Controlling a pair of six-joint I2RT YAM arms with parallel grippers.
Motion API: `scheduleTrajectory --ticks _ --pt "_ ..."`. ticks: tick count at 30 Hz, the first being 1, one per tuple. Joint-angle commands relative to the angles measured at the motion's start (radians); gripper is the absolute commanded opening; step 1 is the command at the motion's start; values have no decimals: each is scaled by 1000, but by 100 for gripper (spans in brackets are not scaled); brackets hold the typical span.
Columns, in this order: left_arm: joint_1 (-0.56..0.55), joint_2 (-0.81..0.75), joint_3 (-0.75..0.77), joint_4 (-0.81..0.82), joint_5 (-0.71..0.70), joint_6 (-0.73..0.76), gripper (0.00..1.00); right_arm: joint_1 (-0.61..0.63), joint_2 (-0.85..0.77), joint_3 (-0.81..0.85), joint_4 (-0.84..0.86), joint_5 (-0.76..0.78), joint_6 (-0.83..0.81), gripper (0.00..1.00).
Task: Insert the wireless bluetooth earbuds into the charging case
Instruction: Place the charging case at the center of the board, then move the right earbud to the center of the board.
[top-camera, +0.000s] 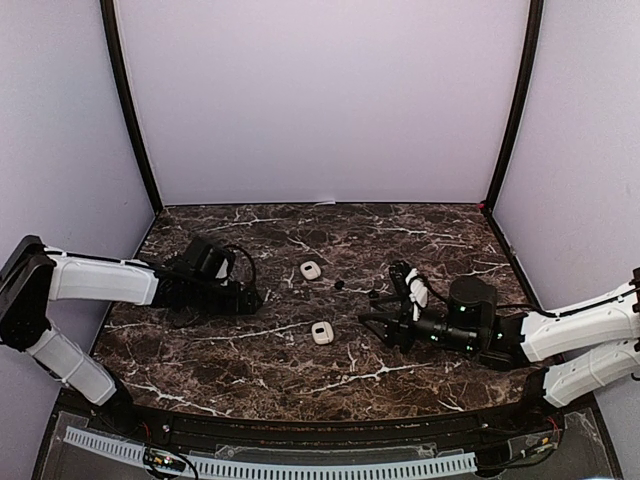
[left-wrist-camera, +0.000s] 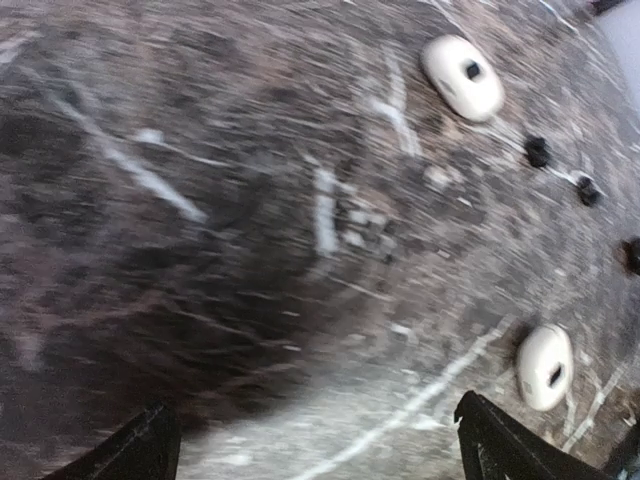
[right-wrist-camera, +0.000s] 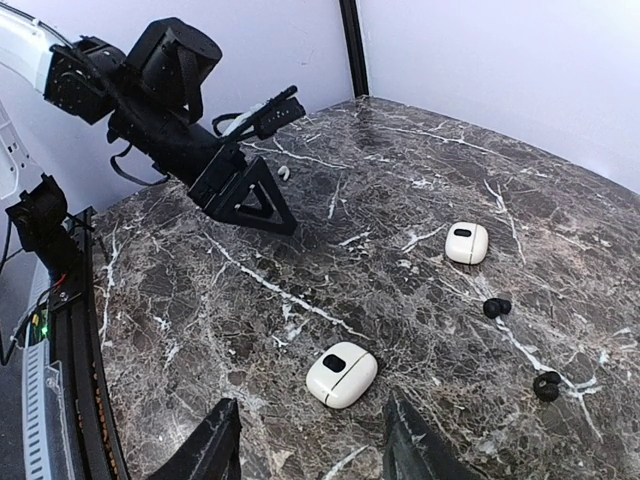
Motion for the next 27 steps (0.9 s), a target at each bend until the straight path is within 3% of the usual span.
scheduleTrajectory --ticks 1,5,10,18,27 --pt "61 -48 58 -318 -358 62 99 -11 -12 -10 45 3 -23 48" --pt "194 -40 78 -321 -442 49 93 -13 -24 -17 47 3 -34 48" --pt "283 39 148 -304 -489 87 88 -18 -40 -23 47 5 -43 48" --pt "360 193 271 -276 -429 179 78 -24 -24 -30 58 15 -48 48" --pt "405 290 336 -286 -368 209 57 -27 5 -32 80 14 -46 47"
